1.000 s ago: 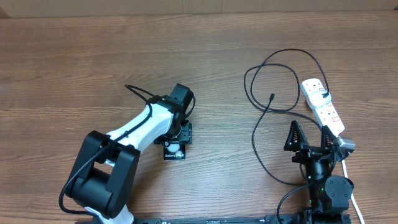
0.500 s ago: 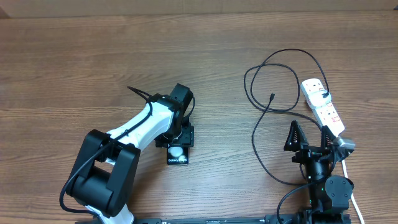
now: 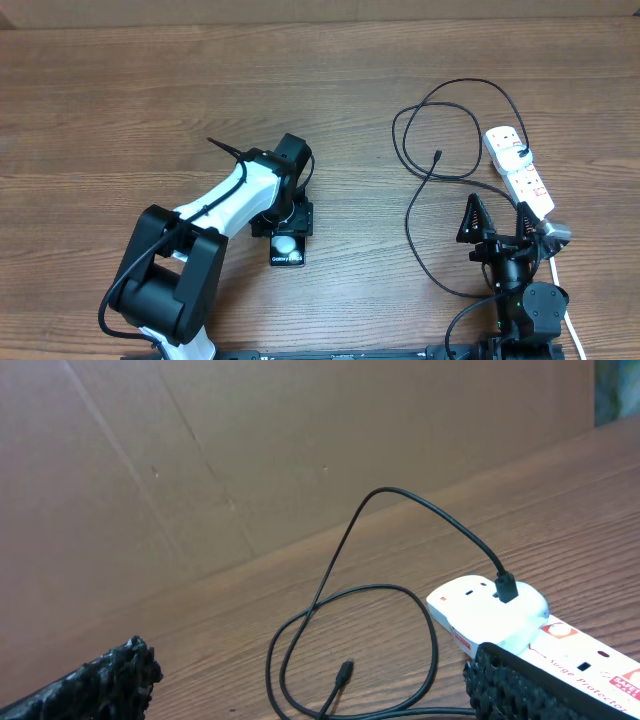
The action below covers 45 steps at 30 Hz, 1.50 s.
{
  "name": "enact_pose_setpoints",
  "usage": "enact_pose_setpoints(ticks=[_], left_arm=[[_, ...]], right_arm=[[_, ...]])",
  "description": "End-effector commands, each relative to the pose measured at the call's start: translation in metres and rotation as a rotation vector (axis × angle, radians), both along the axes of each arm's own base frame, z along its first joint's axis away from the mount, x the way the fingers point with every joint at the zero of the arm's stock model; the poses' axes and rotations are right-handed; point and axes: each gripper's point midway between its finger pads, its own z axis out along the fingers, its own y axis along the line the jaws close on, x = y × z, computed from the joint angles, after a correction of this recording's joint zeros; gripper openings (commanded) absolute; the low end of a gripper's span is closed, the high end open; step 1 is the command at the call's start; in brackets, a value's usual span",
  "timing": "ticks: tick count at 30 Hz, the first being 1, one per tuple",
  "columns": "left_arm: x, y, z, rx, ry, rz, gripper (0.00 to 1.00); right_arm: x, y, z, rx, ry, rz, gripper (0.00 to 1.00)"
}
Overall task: Plug charger to phone and switch on socket
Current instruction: 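Close the left gripper on the phone's long edges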
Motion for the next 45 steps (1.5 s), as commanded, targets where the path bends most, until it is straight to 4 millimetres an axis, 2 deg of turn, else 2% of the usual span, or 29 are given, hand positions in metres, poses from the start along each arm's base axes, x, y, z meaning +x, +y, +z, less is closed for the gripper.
enact_pose_setpoints(ticks=[1, 15, 45], left_arm=[[-0.007, -0.009, -0.004, -0.035, 0.056, -0.022, 0.61], [0.001, -0.028, 0.011, -0.121, 0.059, -0.033, 0.59], [-0.003, -0.026, 0.017, -0.111, 0.083, -0.034, 0.59]], right_arm=[[0.0, 0.001, -0.001, -0.008, -0.006, 0.006, 1.0], [0.0, 0.001, -0.001, -0.007, -0.006, 0.006, 1.0], [0.0, 0.001, -0.001, -0.008, -0.006, 0.006, 1.0]])
